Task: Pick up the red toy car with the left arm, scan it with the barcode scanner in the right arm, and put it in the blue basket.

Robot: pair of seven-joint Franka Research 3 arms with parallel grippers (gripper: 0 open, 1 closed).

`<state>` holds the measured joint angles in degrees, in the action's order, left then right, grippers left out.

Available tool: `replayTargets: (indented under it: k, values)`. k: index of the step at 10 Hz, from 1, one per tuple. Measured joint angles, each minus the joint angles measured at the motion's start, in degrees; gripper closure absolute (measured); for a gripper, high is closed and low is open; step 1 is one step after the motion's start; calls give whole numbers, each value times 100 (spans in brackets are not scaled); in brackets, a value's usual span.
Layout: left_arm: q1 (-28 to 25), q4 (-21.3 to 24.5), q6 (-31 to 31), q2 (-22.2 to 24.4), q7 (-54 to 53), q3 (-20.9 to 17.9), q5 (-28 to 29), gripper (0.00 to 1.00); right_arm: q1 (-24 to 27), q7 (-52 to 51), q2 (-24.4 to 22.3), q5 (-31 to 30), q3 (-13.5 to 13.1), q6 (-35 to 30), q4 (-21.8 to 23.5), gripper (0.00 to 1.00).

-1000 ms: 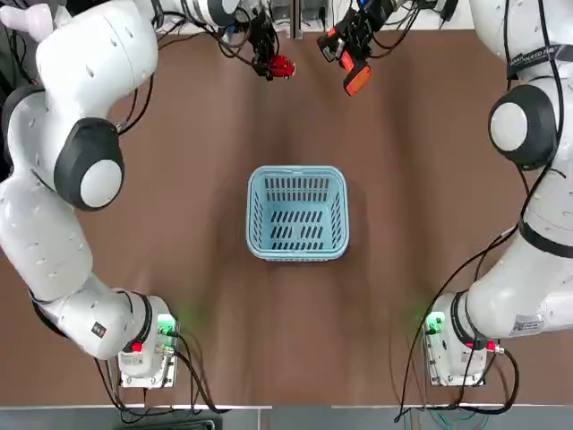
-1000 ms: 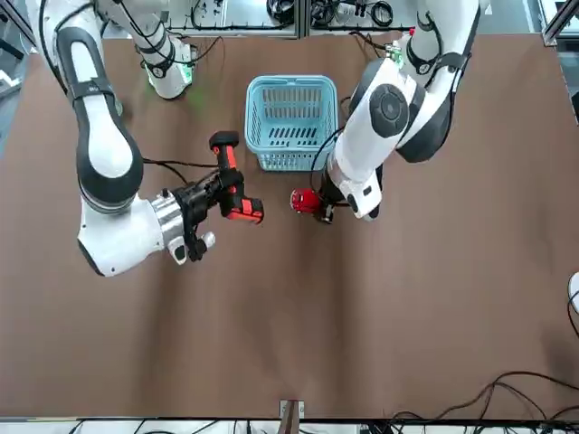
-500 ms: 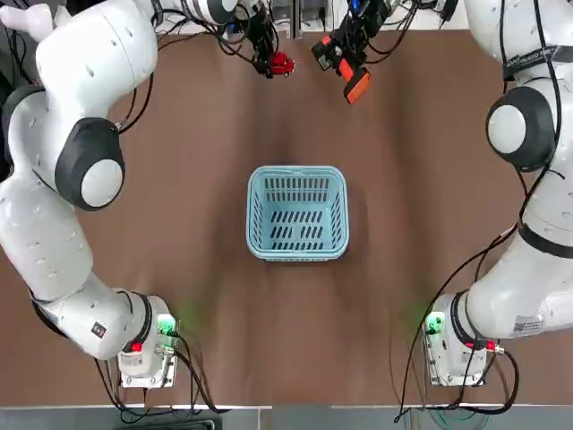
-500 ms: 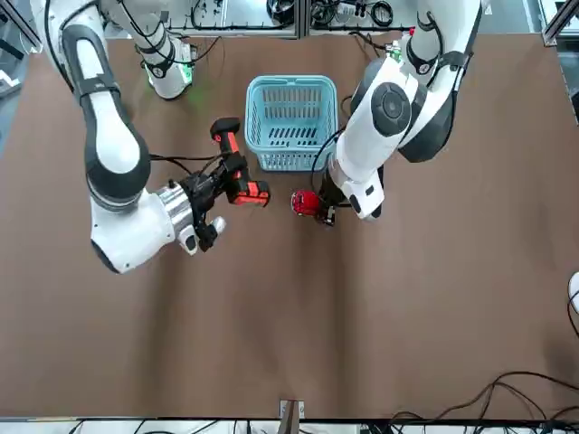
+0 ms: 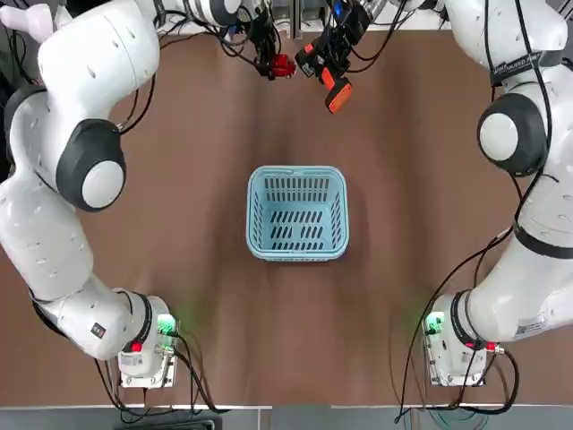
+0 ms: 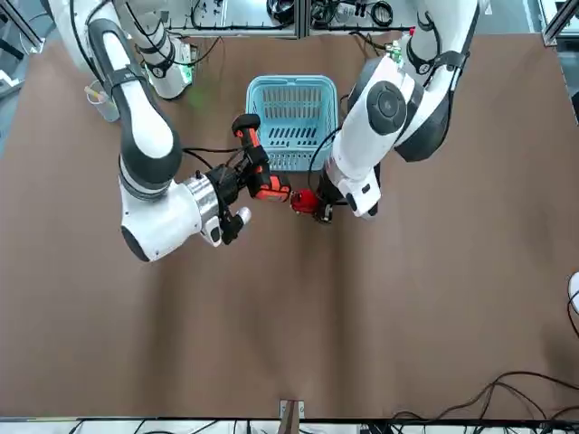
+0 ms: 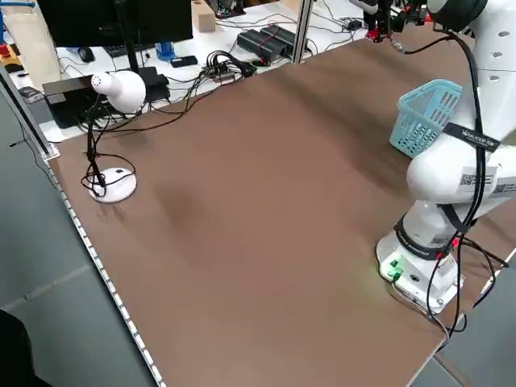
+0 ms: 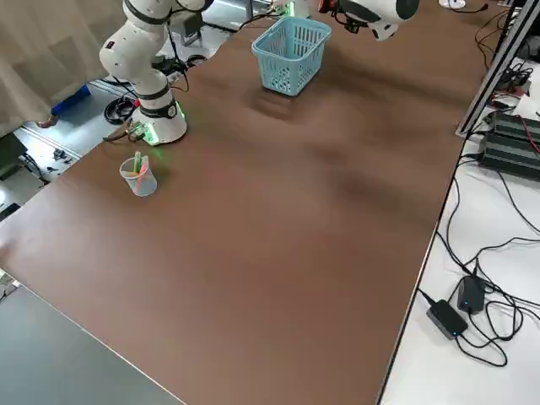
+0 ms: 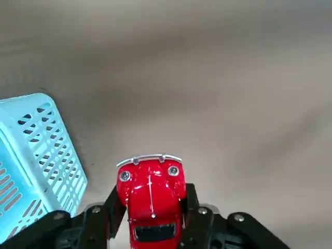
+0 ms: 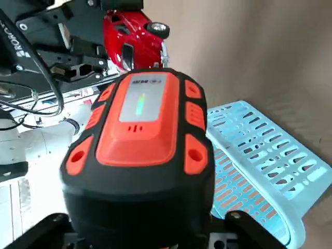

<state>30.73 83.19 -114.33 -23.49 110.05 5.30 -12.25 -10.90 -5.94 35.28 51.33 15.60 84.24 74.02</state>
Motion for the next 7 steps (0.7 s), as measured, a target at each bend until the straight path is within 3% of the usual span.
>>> replayTargets:
  k: [7]
  values:
    - [5, -22, 6, 0, 0, 11, 0, 50, 243, 306, -5, -1, -45, -251, -9, 70]
